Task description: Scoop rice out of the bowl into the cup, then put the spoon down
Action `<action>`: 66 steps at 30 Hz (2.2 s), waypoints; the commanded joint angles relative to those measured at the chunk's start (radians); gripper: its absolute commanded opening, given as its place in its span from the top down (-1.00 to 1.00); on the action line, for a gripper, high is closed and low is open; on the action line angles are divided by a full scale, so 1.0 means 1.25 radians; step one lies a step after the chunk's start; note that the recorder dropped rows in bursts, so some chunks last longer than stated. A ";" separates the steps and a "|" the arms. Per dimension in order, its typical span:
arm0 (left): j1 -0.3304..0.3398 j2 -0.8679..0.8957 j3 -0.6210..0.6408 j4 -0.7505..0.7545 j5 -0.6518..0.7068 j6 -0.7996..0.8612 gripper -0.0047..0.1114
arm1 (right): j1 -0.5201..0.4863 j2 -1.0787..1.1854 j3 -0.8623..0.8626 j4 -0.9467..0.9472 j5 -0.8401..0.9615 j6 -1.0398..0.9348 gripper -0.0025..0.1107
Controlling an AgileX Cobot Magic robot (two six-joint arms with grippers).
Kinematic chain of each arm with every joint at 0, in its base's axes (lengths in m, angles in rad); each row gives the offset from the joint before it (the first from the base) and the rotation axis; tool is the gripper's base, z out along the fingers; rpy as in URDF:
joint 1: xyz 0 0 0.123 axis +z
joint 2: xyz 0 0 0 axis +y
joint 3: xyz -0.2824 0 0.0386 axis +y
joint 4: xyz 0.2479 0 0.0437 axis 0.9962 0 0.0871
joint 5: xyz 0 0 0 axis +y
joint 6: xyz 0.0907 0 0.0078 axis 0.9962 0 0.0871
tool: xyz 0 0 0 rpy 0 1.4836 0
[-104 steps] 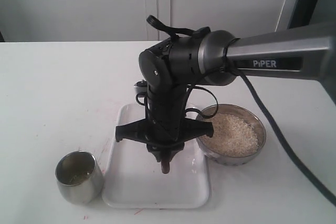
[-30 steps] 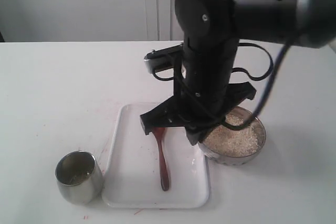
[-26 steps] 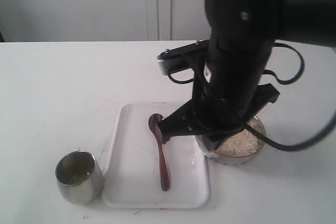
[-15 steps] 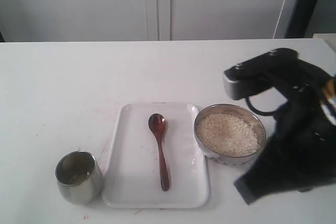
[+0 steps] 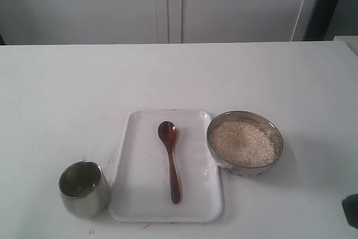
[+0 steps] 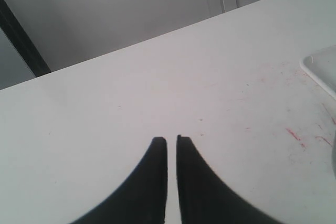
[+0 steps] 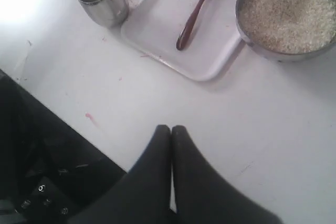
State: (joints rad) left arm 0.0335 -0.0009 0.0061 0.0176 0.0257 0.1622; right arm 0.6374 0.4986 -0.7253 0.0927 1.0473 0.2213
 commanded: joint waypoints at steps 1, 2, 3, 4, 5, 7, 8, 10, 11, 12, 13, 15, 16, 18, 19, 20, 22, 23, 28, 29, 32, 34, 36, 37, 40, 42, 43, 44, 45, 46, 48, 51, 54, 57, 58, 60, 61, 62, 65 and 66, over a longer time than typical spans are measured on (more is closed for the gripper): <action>-0.005 0.001 -0.005 -0.007 -0.005 -0.001 0.67 | 0.001 -0.007 0.004 -0.032 -0.036 -0.024 0.96; -0.005 0.001 -0.005 -0.007 -0.005 -0.001 0.67 | 0.001 -0.007 0.004 -0.048 -0.055 -0.032 0.96; -0.005 0.001 -0.005 -0.007 -0.005 -0.001 0.67 | 0.001 -0.007 0.004 -0.074 -0.078 -0.034 0.96; -0.005 0.001 -0.005 -0.007 -0.005 -0.001 0.67 | 0.001 -0.007 0.004 -0.095 -0.106 -0.034 0.96; -0.005 0.001 -0.005 -0.007 -0.005 -0.001 0.67 | 0.001 -0.007 0.006 -0.116 -0.131 -0.034 0.96; -0.005 0.001 -0.005 -0.007 -0.005 -0.001 0.67 | 0.001 -0.009 0.014 -0.165 -0.206 -0.034 0.96; -0.005 0.001 -0.005 -0.007 -0.005 -0.001 0.67 | -0.001 -0.017 0.020 -0.189 -0.247 -0.034 0.96; -0.005 0.001 -0.005 -0.007 -0.005 -0.001 0.67 | -0.029 -0.038 0.046 -0.220 -0.345 -0.034 0.96; -0.005 0.001 -0.005 -0.007 -0.005 -0.001 0.67 | -0.045 -0.047 0.063 -0.222 -0.385 -0.034 0.96; -0.005 0.001 -0.005 -0.007 -0.005 -0.001 0.67 | -0.065 -0.057 0.081 -0.222 -0.428 -0.034 0.96; -0.005 0.001 -0.005 -0.007 -0.005 -0.001 0.67 | -0.087 -0.068 0.101 -0.222 -0.464 -0.034 0.96; -0.005 0.001 -0.005 -0.007 -0.005 -0.001 0.67 | -0.128 -0.094 0.140 -0.219 -0.515 -0.034 0.96; -0.005 0.001 -0.005 -0.007 -0.005 -0.001 0.67 | -0.149 -0.109 0.163 -0.213 -0.535 -0.034 0.96; -0.005 0.001 -0.005 -0.007 -0.005 -0.001 0.67 | -0.189 -0.144 0.203 -0.208 -0.550 -0.031 0.96; -0.005 0.001 -0.005 -0.007 -0.005 -0.001 0.67 | -0.206 -0.162 0.224 -0.208 -0.550 -0.031 0.96; -0.005 0.001 -0.005 -0.007 -0.005 -0.001 0.67 | -0.223 -0.182 0.246 -0.208 -0.550 -0.031 0.96; -0.005 0.001 -0.005 -0.007 -0.005 -0.001 0.67 | -0.251 -0.218 0.286 -0.208 -0.551 -0.031 0.96; -0.005 0.001 -0.005 -0.007 -0.005 -0.001 0.67 | -0.265 -0.237 0.306 -0.208 -0.556 -0.029 0.96; -0.005 0.001 -0.005 -0.007 -0.005 -0.001 0.67 | -0.318 -0.312 0.388 -0.208 -0.609 -0.028 0.96; -0.005 0.001 -0.005 -0.007 -0.005 -0.001 0.67 | -0.325 -0.323 0.405 -0.208 -0.621 -0.028 0.96; -0.005 0.001 -0.005 -0.007 -0.005 -0.001 0.67 | -0.340 -0.350 0.452 -0.208 -0.649 -0.028 0.96; -0.005 0.001 -0.005 -0.007 -0.005 -0.001 0.67 | -0.345 -0.366 0.479 -0.208 -0.664 -0.028 0.96; -0.005 0.001 -0.005 -0.007 -0.005 -0.001 0.67 | -0.352 -0.381 0.504 -0.208 -0.679 -0.026 0.96; -0.005 0.001 -0.005 -0.007 -0.005 -0.001 0.67 | -0.360 -0.387 0.519 -0.206 -0.688 -0.027 0.96; -0.005 0.001 -0.005 -0.007 -0.005 -0.001 0.67 | -0.392 -0.392 0.558 -0.185 -0.715 -0.007 0.96; -0.005 0.001 -0.005 -0.007 -0.005 -0.001 0.67 | -0.417 -0.395 0.576 -0.173 -0.719 0.008 0.96; -0.005 0.001 -0.005 -0.007 -0.005 -0.001 0.67 | -0.424 -0.398 0.580 -0.173 -0.719 0.011 0.96; -0.005 0.001 -0.005 -0.007 -0.005 -0.001 0.67 | -0.430 -0.399 0.580 -0.173 -0.717 0.011 0.96; -0.005 0.001 -0.005 -0.007 -0.005 -0.001 0.67 | -0.432 -0.399 0.580 -0.173 -0.716 0.011 0.96; -0.005 0.001 -0.005 -0.007 -0.005 -0.001 0.67 | -0.432 -0.399 0.580 -0.173 -0.708 0.011 0.96; -0.005 0.001 -0.005 -0.007 -0.005 -0.001 0.67 | -0.432 -0.399 0.580 -0.179 -0.676 0.005 0.96; -0.005 0.001 -0.005 -0.007 -0.005 -0.001 0.67 | -0.432 -0.399 0.580 -0.182 -0.650 -0.032 0.96; -0.005 0.001 -0.005 -0.007 -0.005 -0.001 0.67 | -0.432 -0.399 0.580 -0.182 -0.624 -0.068 0.96; -0.005 0.001 -0.005 -0.007 -0.005 -0.001 0.67 | -0.432 -0.399 0.580 -0.187 -0.622 -0.072 0.96; -0.005 0.001 -0.005 -0.007 -0.005 -0.001 0.67 | -0.432 -0.399 0.580 -0.189 -0.612 -0.072 0.96; -0.005 0.001 -0.005 -0.007 -0.005 -0.001 0.67 | -0.432 -0.399 0.580 -0.189 -0.597 -0.070 0.96; -0.005 0.001 -0.005 -0.007 -0.005 -0.001 0.67 | -0.432 -0.399 0.580 -0.189 -0.593 -0.070 0.96; -0.005 0.001 -0.005 -0.007 -0.005 -0.001 0.67 | -0.432 -0.399 0.580 -0.189 -0.589 -0.070 0.96; -0.005 0.001 -0.005 -0.007 -0.005 -0.001 0.67 | -0.432 -0.399 0.580 -0.189 -0.589 -0.070 0.96; -0.005 0.001 -0.005 -0.007 -0.005 -0.001 0.67 | -0.432 -0.399 0.580 -0.189 -0.589 -0.070 0.96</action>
State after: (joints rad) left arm 0.0335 -0.0009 0.0061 0.0176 0.0257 0.1622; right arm 0.1022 0.0060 -0.0055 -0.1351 0.3116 0.1471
